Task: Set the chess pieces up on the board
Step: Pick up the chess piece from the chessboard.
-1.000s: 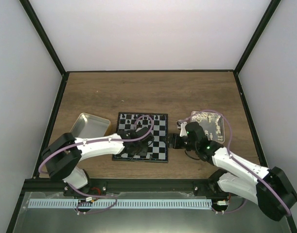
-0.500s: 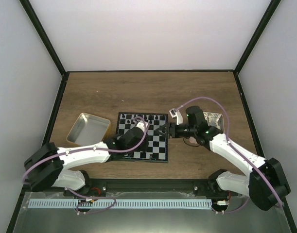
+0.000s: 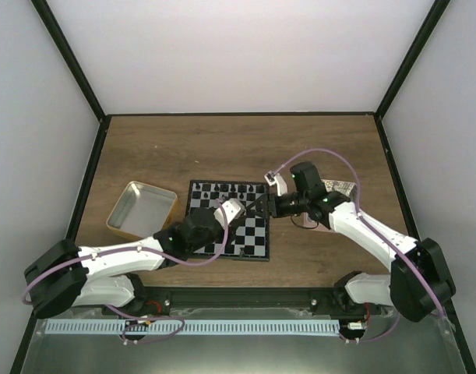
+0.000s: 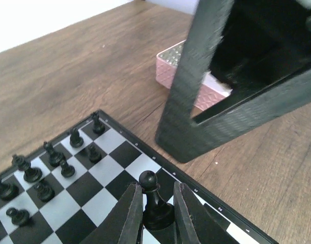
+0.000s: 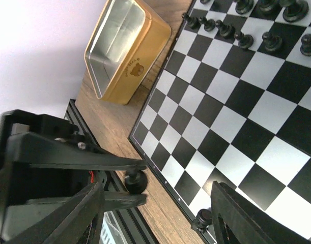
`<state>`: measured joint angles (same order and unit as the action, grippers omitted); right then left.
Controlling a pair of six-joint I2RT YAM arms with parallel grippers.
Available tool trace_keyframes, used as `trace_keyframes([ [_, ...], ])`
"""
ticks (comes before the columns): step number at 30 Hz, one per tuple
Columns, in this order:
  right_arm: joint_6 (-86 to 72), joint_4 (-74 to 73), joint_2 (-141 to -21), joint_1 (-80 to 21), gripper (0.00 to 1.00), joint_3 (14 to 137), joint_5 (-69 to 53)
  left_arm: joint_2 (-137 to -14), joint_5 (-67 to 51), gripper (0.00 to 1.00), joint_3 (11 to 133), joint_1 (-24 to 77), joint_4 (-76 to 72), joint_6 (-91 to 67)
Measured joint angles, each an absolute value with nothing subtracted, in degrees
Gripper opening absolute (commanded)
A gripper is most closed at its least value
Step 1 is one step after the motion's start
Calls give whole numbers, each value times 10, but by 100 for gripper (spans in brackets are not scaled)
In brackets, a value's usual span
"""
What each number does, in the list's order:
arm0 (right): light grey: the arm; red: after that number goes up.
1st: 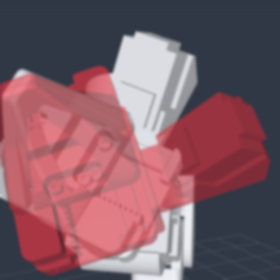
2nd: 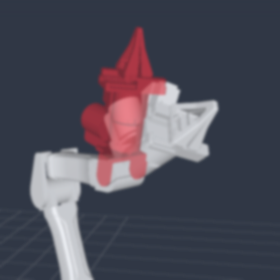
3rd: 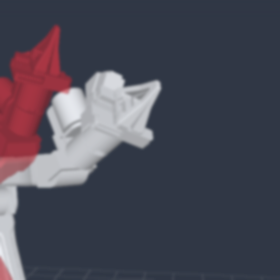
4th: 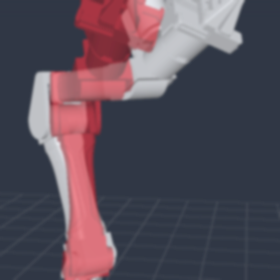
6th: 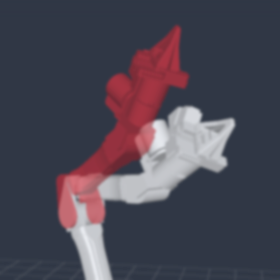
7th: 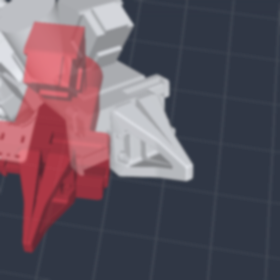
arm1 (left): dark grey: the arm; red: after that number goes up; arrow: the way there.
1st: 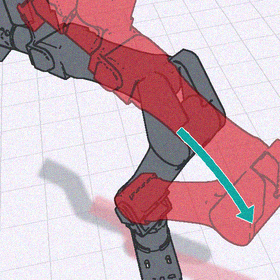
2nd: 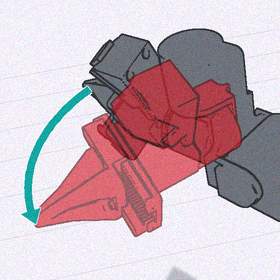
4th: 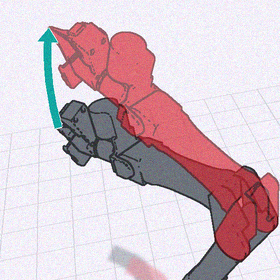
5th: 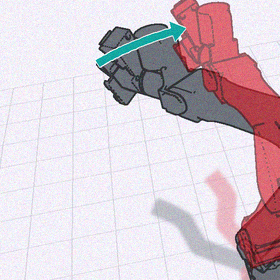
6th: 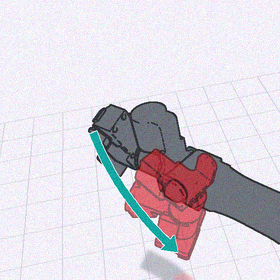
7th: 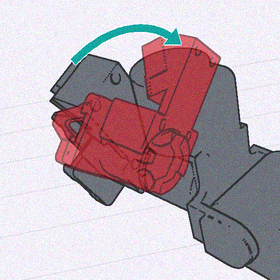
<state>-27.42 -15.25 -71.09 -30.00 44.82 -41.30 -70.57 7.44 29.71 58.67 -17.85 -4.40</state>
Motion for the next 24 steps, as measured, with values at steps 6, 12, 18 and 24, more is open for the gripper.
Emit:
trace_keyframes([
  [6, -266, -162, -722, -300, 55, 448, -426, -687, 36, 13, 273, 587, -214, 30],
  [12, -266, -162, -722, -300, 50, 448, -447, -686, 18, 13, 259, 587, -236, 85],
  [18, -260, -162, -726, -312, 39, 448, -464, -686, 3, 13, 259, 588, -241, 117],
  [24, -255, -161, -733, -316, 27, 448, -470, -684, -5, 13, 259, 589, -235, 128],
])
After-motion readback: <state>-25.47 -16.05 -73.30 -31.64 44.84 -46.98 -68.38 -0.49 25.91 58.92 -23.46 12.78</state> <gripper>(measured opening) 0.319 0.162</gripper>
